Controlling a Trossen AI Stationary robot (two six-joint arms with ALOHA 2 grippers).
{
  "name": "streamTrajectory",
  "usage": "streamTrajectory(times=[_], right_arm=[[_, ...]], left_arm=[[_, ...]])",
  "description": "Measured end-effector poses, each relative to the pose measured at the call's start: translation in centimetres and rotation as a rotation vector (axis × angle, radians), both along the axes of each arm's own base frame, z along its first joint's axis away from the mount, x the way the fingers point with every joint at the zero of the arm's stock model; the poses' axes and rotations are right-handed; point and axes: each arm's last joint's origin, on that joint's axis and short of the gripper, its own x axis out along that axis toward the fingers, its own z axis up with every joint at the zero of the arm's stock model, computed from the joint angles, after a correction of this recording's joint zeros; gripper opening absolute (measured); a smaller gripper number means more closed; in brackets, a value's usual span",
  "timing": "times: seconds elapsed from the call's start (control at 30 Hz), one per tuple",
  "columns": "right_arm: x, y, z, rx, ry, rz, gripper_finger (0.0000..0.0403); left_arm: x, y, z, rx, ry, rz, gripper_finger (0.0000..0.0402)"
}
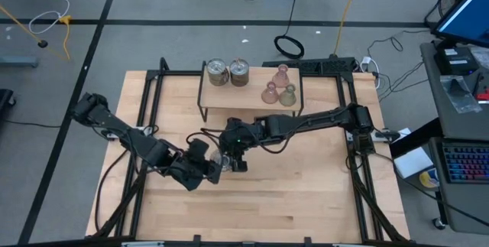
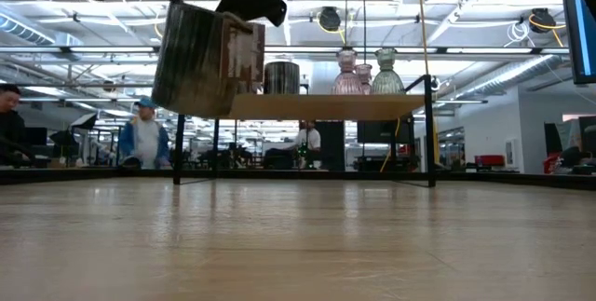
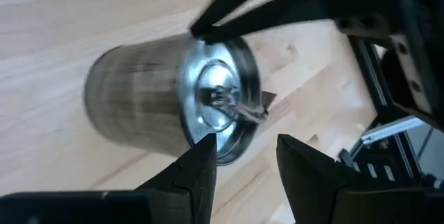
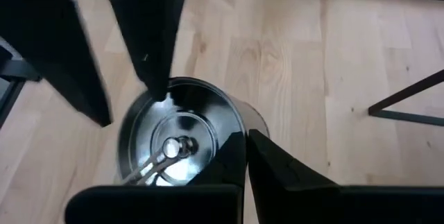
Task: Pick & Place candle stick holders
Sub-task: Put the scented candle on the shelf
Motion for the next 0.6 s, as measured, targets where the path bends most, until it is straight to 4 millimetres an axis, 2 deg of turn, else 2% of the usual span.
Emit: streamTrajectory(times=[0.4, 0.6], right_arm=[[0.0, -0.6, 0.0, 0.008, 0.007, -0.021, 0.0], [0.1, -1.2, 0.0, 0.006, 0.006, -0.03, 0.0]], left_arm=[[-0.4, -0.3, 1.0, -0.033, -0.057, -0.026, 0.0154], [-1.4, 0.4, 3.1, 0.01, -0.129, -0.023, 0.0154]])
